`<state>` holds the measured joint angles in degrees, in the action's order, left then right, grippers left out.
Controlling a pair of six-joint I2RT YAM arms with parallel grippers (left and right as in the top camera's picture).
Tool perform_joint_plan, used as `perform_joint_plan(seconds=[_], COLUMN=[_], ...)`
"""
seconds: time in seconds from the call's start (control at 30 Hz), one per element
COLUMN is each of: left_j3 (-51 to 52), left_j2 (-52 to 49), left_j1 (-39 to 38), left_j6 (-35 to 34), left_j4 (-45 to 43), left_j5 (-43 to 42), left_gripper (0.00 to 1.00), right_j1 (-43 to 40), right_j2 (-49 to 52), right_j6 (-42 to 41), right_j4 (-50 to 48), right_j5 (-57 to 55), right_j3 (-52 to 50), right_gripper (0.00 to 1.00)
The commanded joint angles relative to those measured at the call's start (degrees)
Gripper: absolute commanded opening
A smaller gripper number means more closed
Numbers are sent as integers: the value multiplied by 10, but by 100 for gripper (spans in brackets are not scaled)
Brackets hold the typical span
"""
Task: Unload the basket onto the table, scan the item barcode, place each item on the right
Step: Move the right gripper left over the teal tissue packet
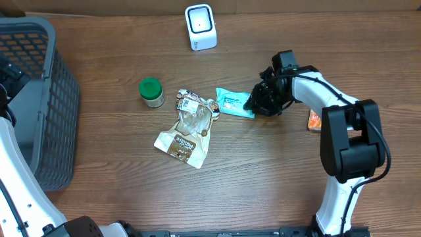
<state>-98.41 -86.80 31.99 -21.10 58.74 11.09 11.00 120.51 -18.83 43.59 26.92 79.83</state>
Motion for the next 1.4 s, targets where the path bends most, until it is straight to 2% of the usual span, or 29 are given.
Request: perform_joint_plan(seconds=[0.0, 0.03, 0.07, 0.17, 0.33, 0.53, 0.67, 0.97, 1.1, 1.17, 1.23, 1.3, 1.37], left_j3=[-11, -11, -11, -11, -11, -11, -11, -11, -11, -11, -11, -11, -11], left_j2=[-2, -3, -3, -3, -3, -3, -3, -3, -2, -2, -3, -2, -2], left_j1=[2, 2, 2, 2, 2, 2, 2, 2, 2, 2, 2, 2, 2], left_j6=[-12, -12, -12, -12, -12, -12, -12, -12, -12, -12, -12, -12, -12], left_j4=[0, 0, 0, 0, 0, 0, 0, 0, 0, 0, 0, 0, 0], left_j5=[-2, -2, -2, -2, -2, -2, -2, -2, -2, -2, -2, -2, -2], left_gripper=[100, 100, 100, 100, 100, 100, 100, 100, 100, 100, 100, 100, 100], right_j1=[25, 31, 35, 38, 25, 21, 21, 28, 31, 26, 15, 3, -10], right_j2=[34, 34, 34, 34, 19, -83, -151, -156, -154, -147, -135, -118, -98], right_j6=[-23, -24, -24, -24, -14, 24, 22, 22, 22, 23, 41, 73, 114], right_j4=[2, 1, 0, 2, 88, 176, 192, 208, 206, 201, 193, 186, 182], right_j5=[-97, -109, -115, -118, -116, -122, -149, -151, -192, -212, -217, -201, -171], right_j3=[-9, -9, -9, -8, 35, 99, 100, 90, 90, 90, 90, 89, 89], right_gripper=[15, 6, 4, 4, 4, 4, 4, 4, 4, 29, 43, 54, 58])
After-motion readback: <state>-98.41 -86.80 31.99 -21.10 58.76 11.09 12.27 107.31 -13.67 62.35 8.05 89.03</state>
